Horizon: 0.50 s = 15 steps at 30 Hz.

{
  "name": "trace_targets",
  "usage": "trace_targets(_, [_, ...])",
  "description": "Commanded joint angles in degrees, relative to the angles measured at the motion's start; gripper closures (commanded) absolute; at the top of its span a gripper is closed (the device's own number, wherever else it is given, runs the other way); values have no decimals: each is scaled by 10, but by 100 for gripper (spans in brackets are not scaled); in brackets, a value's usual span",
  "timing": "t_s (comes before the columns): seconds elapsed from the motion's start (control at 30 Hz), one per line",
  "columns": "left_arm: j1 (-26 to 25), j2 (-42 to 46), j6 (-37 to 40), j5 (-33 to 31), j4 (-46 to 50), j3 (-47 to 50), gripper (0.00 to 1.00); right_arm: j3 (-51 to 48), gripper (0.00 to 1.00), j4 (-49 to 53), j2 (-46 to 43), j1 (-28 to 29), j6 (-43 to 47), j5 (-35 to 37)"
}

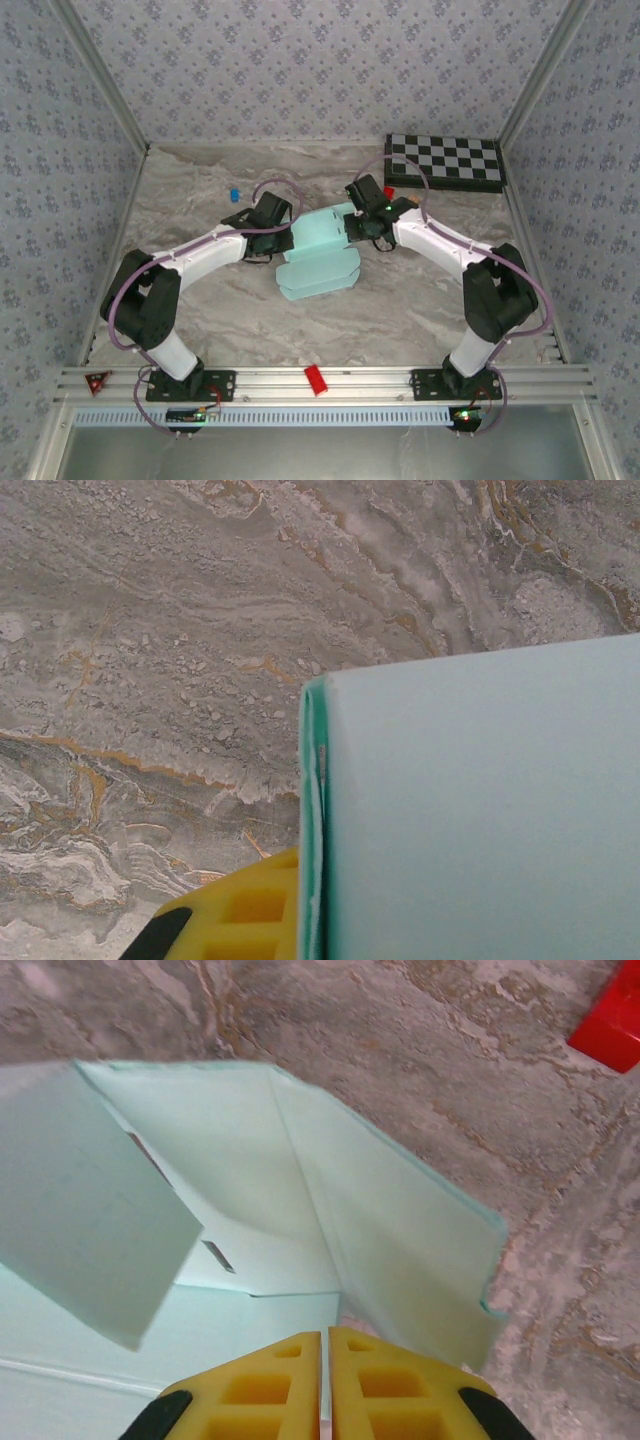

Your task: Fold the paper box

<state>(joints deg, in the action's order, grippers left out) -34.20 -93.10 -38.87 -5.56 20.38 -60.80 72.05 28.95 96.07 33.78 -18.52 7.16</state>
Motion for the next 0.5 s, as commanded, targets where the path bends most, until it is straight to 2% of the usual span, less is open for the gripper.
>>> trace_targets(0.0, [-2, 11, 7, -5, 1, -6, 100, 20, 89, 40, 18, 5, 10, 30])
trace_targets(0.27, [-2, 13, 7, -5, 2, -6, 100, 18, 89, 47, 34, 8, 13, 32])
trace_targets(0.47, [-2, 14, 5, -2, -1, -6, 100, 14, 90, 37, 38, 5, 10, -3])
